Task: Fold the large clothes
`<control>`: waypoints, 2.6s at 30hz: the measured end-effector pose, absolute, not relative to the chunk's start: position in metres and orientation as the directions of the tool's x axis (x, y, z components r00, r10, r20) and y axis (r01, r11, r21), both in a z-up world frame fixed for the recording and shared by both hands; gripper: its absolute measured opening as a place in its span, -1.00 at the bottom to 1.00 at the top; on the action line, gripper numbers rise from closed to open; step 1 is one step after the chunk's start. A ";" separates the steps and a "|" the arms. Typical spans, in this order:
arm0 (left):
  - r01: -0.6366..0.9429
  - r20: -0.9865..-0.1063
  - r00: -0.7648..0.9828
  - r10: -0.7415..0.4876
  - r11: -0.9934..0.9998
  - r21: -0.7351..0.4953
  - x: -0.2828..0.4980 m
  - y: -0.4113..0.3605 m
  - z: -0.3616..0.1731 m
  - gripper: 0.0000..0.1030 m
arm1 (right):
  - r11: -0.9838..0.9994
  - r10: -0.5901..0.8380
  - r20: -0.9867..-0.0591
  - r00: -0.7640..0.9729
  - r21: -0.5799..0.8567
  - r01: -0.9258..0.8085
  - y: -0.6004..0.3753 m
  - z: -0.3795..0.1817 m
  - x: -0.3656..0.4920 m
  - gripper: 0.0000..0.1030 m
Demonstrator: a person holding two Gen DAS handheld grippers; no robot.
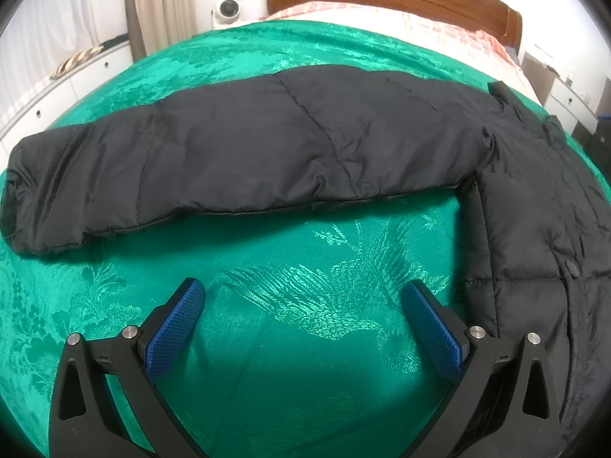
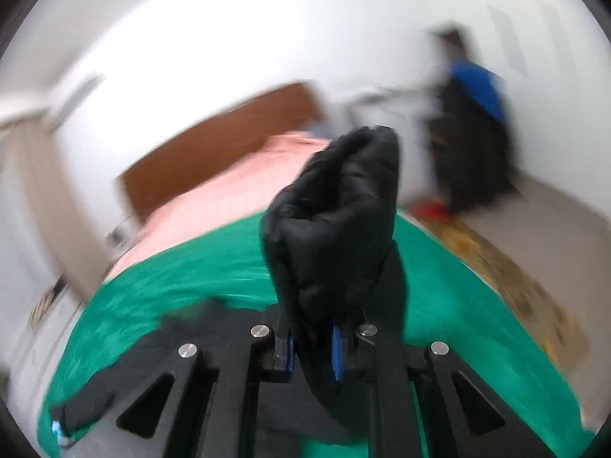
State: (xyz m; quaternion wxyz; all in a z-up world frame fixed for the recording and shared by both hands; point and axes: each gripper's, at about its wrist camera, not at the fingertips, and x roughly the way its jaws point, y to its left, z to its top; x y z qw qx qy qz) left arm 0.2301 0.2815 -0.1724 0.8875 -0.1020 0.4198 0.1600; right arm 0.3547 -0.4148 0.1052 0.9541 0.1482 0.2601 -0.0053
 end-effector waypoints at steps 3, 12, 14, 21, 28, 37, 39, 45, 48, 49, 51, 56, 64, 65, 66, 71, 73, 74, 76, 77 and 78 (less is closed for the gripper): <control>-0.368 -0.775 0.602 0.194 0.928 -0.053 0.228 0.282 -0.173 0.99 | 0.963 0.220 -0.495 0.841 0.247 -0.107 -0.302 0.126 0.405 -0.69; -0.365 -0.765 0.616 0.188 0.929 -0.066 0.226 0.284 -0.173 0.99 | 0.898 0.438 -0.683 0.584 0.313 -0.308 -0.035 -0.026 0.461 0.60; -0.364 -0.764 0.618 0.187 0.929 -0.067 0.226 0.285 -0.173 0.99 | 0.871 0.488 -0.714 0.502 0.360 -0.334 -0.012 -0.063 0.446 0.60; -0.364 -0.764 0.617 0.187 0.929 -0.066 0.226 0.285 -0.173 0.99 | 0.818 0.557 -0.670 0.491 0.340 -0.464 -0.039 -0.076 0.327 0.61; -0.366 -0.772 0.606 0.191 0.929 -0.057 0.228 0.284 -0.173 0.99 | 0.907 0.361 -0.625 0.692 0.065 -0.415 -0.129 -0.059 0.231 0.78; -0.375 -0.789 0.585 0.188 0.925 -0.057 0.229 0.283 -0.172 0.99 | 0.990 0.138 -0.603 0.785 0.053 -0.134 -0.205 -0.090 0.148 0.78; -0.372 -0.797 0.577 0.181 0.926 -0.059 0.227 0.283 -0.171 0.99 | 0.984 0.157 -0.620 0.769 0.035 -0.172 -0.203 -0.092 0.149 0.78; -0.358 -0.815 0.556 0.164 0.932 -0.057 0.220 0.281 -0.171 0.99 | 0.973 0.168 -0.613 0.772 -0.021 -0.229 -0.189 -0.098 0.149 0.78; -0.350 -0.813 0.558 0.165 0.935 -0.051 0.216 0.280 -0.172 0.99 | 0.965 0.174 -0.624 0.762 -0.046 -0.258 -0.182 -0.106 0.148 0.78; -0.350 -0.812 0.560 0.166 0.936 -0.050 0.216 0.279 -0.172 0.99 | 0.963 0.173 -0.623 0.763 -0.055 -0.264 -0.180 -0.108 0.147 0.78; -0.351 -0.808 0.564 0.171 0.935 -0.046 0.215 0.278 -0.172 0.99 | 0.959 0.171 -0.612 0.772 -0.076 -0.272 -0.178 -0.106 0.144 0.78; -0.354 -0.798 0.574 0.184 0.934 -0.039 0.214 0.277 -0.172 0.99 | 0.956 0.170 -0.601 0.781 -0.092 -0.279 -0.175 -0.106 0.141 0.78; -0.356 -0.789 0.585 0.190 0.934 -0.039 0.209 0.274 -0.173 0.99 | 0.956 0.171 -0.595 0.785 -0.093 -0.279 -0.175 -0.105 0.142 0.78; -0.356 -0.789 0.585 0.190 0.934 -0.039 0.209 0.274 -0.173 0.99 | 0.956 0.171 -0.593 0.787 -0.094 -0.279 -0.175 -0.105 0.142 0.78; -0.356 -0.789 0.585 0.190 0.934 -0.039 0.209 0.274 -0.173 0.99 | 0.955 0.172 -0.591 0.788 -0.095 -0.280 -0.175 -0.105 0.142 0.78; -0.356 -0.788 0.585 0.190 0.934 -0.039 0.208 0.274 -0.173 0.99 | 0.954 0.175 -0.594 0.785 -0.093 -0.284 -0.176 -0.107 0.143 0.78; -0.356 -0.788 0.586 0.191 0.934 -0.039 0.208 0.274 -0.173 0.99 | 0.954 0.176 -0.595 0.784 -0.093 -0.285 -0.176 -0.106 0.142 0.78; -0.356 -0.788 0.586 0.191 0.934 -0.039 0.208 0.274 -0.173 0.99 | 0.954 0.176 -0.595 0.785 -0.093 -0.284 -0.175 -0.106 0.142 0.78; -0.356 -0.788 0.586 0.191 0.934 -0.039 0.208 0.274 -0.173 0.99 | 0.954 0.176 -0.595 0.784 -0.093 -0.285 -0.175 -0.106 0.142 0.78; -0.356 -0.788 0.586 0.190 0.934 -0.039 0.208 0.274 -0.173 0.99 | 0.954 0.176 -0.596 0.783 -0.093 -0.286 -0.175 -0.106 0.142 0.78; -0.357 -0.788 0.585 0.190 0.933 -0.039 0.208 0.274 -0.173 0.99 | 0.954 0.177 -0.596 0.783 -0.093 -0.286 -0.175 -0.106 0.142 0.78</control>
